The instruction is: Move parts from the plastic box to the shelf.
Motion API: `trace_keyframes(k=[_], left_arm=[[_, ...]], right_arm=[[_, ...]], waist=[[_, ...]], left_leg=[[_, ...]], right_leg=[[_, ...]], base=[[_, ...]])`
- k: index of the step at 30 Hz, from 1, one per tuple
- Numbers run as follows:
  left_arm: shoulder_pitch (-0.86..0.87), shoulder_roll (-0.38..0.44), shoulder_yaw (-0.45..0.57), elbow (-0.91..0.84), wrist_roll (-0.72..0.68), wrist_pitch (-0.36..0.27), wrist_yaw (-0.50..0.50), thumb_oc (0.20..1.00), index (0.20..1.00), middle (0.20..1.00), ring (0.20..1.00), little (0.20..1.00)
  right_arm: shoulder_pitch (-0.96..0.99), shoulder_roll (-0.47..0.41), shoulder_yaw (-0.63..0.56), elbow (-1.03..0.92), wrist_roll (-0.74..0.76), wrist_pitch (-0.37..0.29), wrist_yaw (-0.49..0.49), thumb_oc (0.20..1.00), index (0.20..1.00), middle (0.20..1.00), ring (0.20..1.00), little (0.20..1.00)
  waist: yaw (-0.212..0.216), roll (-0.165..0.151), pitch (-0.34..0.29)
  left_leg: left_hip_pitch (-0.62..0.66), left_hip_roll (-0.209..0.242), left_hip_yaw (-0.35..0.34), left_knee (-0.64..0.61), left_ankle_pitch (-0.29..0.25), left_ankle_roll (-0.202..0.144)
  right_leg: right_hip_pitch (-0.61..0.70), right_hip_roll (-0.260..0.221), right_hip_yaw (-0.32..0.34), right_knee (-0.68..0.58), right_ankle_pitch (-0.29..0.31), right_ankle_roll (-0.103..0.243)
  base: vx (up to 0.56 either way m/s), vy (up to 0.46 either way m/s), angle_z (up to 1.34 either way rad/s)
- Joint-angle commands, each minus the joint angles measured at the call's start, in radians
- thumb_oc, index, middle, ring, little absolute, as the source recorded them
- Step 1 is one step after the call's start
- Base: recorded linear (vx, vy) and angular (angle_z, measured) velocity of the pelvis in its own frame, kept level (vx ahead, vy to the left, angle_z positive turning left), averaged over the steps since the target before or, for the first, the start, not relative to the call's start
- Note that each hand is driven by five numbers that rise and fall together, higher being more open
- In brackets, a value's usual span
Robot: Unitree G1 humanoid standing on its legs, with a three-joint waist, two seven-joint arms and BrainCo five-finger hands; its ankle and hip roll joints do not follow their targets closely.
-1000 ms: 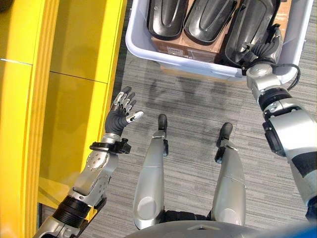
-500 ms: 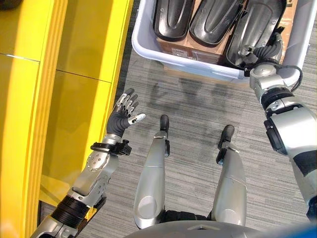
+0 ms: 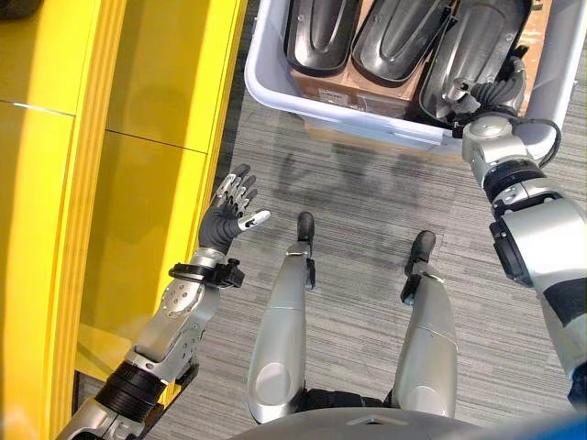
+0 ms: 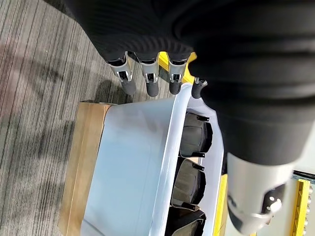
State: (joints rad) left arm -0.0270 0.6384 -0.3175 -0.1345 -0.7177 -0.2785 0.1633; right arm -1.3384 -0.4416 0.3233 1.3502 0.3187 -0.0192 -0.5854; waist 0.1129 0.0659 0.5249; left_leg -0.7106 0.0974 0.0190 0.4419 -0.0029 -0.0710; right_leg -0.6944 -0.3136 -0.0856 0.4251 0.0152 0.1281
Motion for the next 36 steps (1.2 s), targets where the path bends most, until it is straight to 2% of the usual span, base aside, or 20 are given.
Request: trace_keyframes(k=[1, 7, 8, 9, 10, 11, 15, 16, 17, 36], left_arm=[[0.010, 0.002, 0.011, -0.062, -0.004, -0.041, 0.017, 1.000, 1.000, 1.000, 1.000, 1.000], [0.014, -0.002, 0.008, -0.064, -0.009, -0.044, 0.025, 1.000, 1.000, 1.000, 1.000, 1.000], [0.015, -0.001, 0.008, -0.065, -0.009, -0.045, 0.025, 1.000, 1.000, 1.000, 1.000, 1.000], [0.015, -0.001, 0.010, -0.065, -0.006, -0.045, 0.027, 1.000, 1.000, 1.000, 1.000, 1.000], [0.015, -0.001, 0.010, -0.065, -0.006, -0.045, 0.027, 1.000, 1.000, 1.000, 1.000, 1.000], [0.017, -0.002, 0.011, -0.065, -0.004, -0.045, 0.029, 1.000, 1.000, 1.000, 1.000, 1.000], [0.018, -0.006, 0.008, -0.064, -0.004, -0.046, 0.032, 1.000, 1.000, 1.000, 1.000, 1.000], [0.016, -0.005, 0.009, -0.065, -0.005, -0.048, 0.034, 1.000, 1.000, 1.000, 1.000, 1.000], [0.017, -0.005, 0.010, -0.065, -0.005, -0.049, 0.034, 1.000, 1.000, 1.000, 1.000, 1.000], [0.028, -0.008, 0.018, -0.059, 0.006, -0.058, 0.047, 1.000, 1.000, 1.000, 1.000, 1.000]], right_arm=[[0.000, -0.006, 0.008, -0.071, 0.011, -0.068, -0.030, 1.000, 1.000, 1.000, 1.000, 1.000], [0.006, 0.003, -0.003, -0.116, 0.003, -0.081, -0.057, 1.000, 1.000, 1.000, 1.000, 1.000], [0.007, 0.003, -0.003, -0.117, 0.003, -0.081, -0.057, 1.000, 1.000, 1.000, 1.000, 1.000], [0.013, 0.001, -0.008, -0.143, -0.002, -0.083, -0.067, 1.000, 1.000, 1.000, 1.000, 1.000], [0.013, 0.001, -0.008, -0.143, -0.002, -0.083, -0.067, 1.000, 1.000, 1.000, 1.000, 1.000], [0.018, 0.000, -0.010, -0.163, -0.009, -0.086, -0.077, 1.000, 1.000, 1.000, 1.000, 1.000], [0.046, -0.001, -0.027, -0.201, -0.026, -0.089, -0.097, 1.000, 1.000, 1.000, 1.000, 1.000], [0.045, -0.003, -0.028, -0.207, -0.029, -0.089, -0.101, 1.000, 1.000, 1.000, 1.000, 1.000], [0.048, -0.005, -0.031, -0.215, -0.033, -0.090, -0.106, 1.000, 1.000, 1.000, 1.000, 1.000], [0.115, -0.021, -0.075, -0.320, -0.099, -0.087, -0.172, 1.000, 1.000, 1.000, 1.000, 1.000]], waist=[[-0.001, 0.017, -0.008], [-0.008, 0.015, -0.006], [-0.009, 0.016, -0.005], [-0.009, 0.014, -0.006], [-0.009, 0.014, -0.006], [-0.011, 0.014, -0.005], [-0.014, 0.014, -0.005], [-0.015, 0.013, -0.006], [-0.016, 0.013, -0.005], [-0.029, 0.008, -0.005]], left_leg=[[-0.016, 0.016, -0.011, 0.042, -0.097, 0.010], [-0.021, 0.017, -0.010, 0.041, -0.095, 0.010], [-0.033, 0.017, -0.004, 0.037, -0.067, 0.016], [-0.022, 0.018, -0.009, 0.042, -0.095, 0.009], [-0.022, 0.018, -0.009, 0.042, -0.095, 0.009], [-0.036, 0.017, -0.003, 0.039, -0.068, 0.016], [-0.037, 0.018, -0.005, 0.039, -0.069, 0.017], [-0.025, 0.019, -0.010, 0.043, -0.096, 0.010], [-0.040, 0.019, -0.005, 0.039, -0.067, 0.017], [-0.052, 0.020, -0.005, 0.046, -0.070, 0.016]], right_leg=[[0.043, 0.029, 0.029, 0.066, -0.072, 0.007], [0.039, 0.031, 0.030, 0.064, -0.068, 0.006], [0.028, 0.030, 0.027, 0.058, -0.045, 0.001], [0.036, 0.031, 0.031, 0.066, -0.069, 0.006], [0.036, 0.031, 0.031, 0.066, -0.069, 0.006], [0.023, 0.031, 0.030, 0.061, -0.046, 0.000], [0.021, 0.031, 0.029, 0.063, -0.047, 0.000], [0.032, 0.032, 0.032, 0.070, -0.070, 0.006], [0.018, 0.030, 0.030, 0.063, -0.046, 0.000], [0.005, 0.033, 0.032, 0.071, -0.047, -0.001]], base=[[0.00, 0.009, -0.04], [-0.01, 0.002, -0.01], [0.00, 0.000, 0.00], [0.00, 0.000, 0.00], [0.00, 0.000, 0.00], [-0.07, 0.006, -0.04], [0.01, -0.003, -0.03], [0.00, 0.000, 0.00], [0.00, 0.000, 0.00], [0.00, 0.000, 0.00]])
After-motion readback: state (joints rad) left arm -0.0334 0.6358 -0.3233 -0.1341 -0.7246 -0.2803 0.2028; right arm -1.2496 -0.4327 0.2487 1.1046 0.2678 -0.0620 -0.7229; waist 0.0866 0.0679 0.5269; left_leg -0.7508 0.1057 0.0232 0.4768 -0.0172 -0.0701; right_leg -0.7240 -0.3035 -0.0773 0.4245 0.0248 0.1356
